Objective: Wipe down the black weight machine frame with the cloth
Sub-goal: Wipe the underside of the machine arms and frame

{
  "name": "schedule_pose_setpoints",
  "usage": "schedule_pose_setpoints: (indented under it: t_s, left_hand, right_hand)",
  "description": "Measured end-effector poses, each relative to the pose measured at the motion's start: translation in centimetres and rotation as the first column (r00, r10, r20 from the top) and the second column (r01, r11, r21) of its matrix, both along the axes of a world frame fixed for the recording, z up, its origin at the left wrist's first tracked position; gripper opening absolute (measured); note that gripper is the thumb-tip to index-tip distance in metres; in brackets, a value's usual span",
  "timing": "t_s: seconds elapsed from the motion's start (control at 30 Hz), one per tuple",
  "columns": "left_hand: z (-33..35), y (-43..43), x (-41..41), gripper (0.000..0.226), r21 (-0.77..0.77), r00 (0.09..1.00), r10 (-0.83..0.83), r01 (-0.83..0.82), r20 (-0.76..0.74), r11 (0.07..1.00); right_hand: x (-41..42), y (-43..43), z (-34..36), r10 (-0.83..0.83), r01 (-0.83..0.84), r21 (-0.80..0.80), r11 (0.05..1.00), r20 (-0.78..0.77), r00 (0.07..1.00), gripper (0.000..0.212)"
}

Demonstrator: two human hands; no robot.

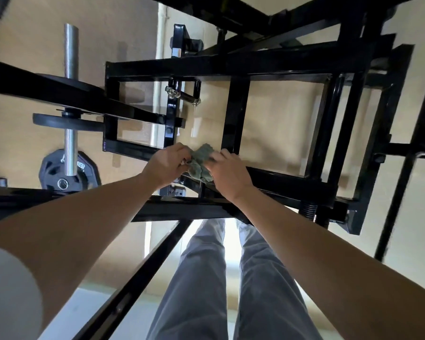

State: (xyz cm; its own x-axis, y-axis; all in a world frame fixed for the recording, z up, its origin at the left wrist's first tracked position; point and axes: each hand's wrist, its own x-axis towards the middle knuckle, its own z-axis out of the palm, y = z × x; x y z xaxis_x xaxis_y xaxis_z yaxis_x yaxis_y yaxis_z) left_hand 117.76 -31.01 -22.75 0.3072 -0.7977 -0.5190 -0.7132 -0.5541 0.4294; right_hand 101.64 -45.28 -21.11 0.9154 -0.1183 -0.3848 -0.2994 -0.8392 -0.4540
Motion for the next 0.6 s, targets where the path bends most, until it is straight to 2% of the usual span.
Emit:
schedule_pose_setpoints:
  t_s: [0.2,0.33,0.47,0.6]
  left_hand:
    - [-1.2,1.9,1.5,0.025,0.108,0.989,0.150,-0.150,0.007,0.983]
    - [-1.5,1.7,1.7,0.024,0.192,0.981,0.181,-0.165,-0.071,0.967]
    - [-1.1,0.0,1.0,0.027,0.182,0.991,0.072,-0.050,-0.114,0.982]
    - [0.1,-3.6,-2.2,0.029,0.055,0.984,-0.062,0.072,-0.170,0.996]
  right_hand:
    - [2.3,1.7,-1.1,-0.033,0.033,0.020,0.999,-0.006,0.999,0.035]
    - [2.1,1.6,-0.9,-0.027,0.027,-0.005,1.000,0.004,1.000,0.036]
    - [0.0,0.3,0.3,-0.044,0.043,-0.081,0.996,-0.014,0.999,0.029]
    - [-3.6,-2.1,2.3,-0.052,0.046,-0.150,0.988,-0.042,0.998,0.033]
